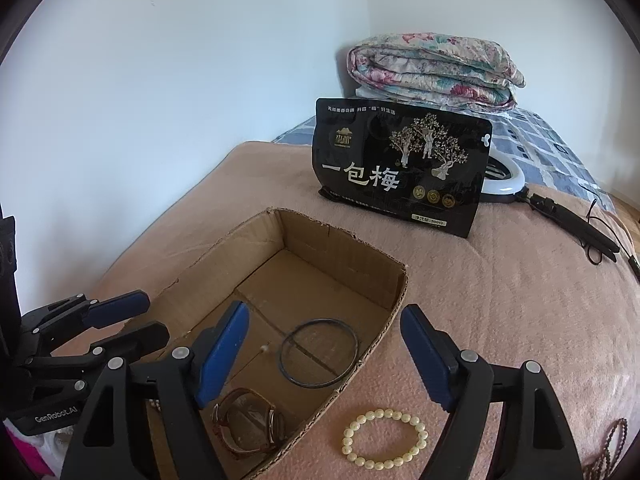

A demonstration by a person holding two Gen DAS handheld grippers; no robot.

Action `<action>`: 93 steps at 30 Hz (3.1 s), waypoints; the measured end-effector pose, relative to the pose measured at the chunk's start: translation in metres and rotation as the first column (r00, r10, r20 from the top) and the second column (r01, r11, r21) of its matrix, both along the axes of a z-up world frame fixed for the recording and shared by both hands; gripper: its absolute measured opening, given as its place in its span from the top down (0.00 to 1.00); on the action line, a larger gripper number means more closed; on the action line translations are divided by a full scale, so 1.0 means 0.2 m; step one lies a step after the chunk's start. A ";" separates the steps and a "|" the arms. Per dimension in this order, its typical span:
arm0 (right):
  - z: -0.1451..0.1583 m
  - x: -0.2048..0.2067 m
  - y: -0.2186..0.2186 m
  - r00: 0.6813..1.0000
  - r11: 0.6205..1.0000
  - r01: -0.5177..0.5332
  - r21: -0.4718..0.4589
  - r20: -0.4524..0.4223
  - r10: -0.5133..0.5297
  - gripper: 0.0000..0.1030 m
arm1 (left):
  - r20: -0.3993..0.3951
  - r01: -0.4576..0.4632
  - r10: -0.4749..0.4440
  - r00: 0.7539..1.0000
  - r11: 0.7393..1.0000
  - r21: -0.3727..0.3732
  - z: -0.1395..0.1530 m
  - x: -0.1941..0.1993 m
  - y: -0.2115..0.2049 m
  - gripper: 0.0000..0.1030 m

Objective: Organize jewelry
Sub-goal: 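Open the left tool to drop the earring while the right tool releases the bangle, then move the left tool to the jade pendant while the right tool approaches the wooden beads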

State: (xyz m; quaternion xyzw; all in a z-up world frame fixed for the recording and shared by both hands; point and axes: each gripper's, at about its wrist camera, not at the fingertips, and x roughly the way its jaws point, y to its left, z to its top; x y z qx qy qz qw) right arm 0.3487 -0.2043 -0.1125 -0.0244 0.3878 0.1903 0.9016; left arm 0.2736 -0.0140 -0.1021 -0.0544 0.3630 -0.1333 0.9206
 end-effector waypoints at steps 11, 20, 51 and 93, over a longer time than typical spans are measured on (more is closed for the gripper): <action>0.08 -0.09 -0.05 1.000 1.000 0.010 -0.004 0.024 -0.010 0.22 | 0.023 -0.007 0.007 1.000 1.000 -0.013 0.08 -0.07 -0.01 0.56; 0.19 -0.21 -0.17 0.997 0.999 0.042 -0.008 0.063 -0.042 0.22 | 0.046 0.007 -0.006 0.999 1.000 -0.021 0.17 -0.16 -0.05 0.56; 0.37 -0.85 -1.30 0.913 0.917 0.394 -0.065 0.146 -0.381 0.00 | 0.071 0.329 -0.329 0.942 0.944 0.012 0.27 -0.42 -0.66 0.56; -0.23 -0.75 -1.61 0.891 0.892 0.441 -0.096 -0.073 -0.448 0.00 | -0.177 0.694 -0.671 0.720 0.703 0.156 -0.35 -0.69 -1.33 0.56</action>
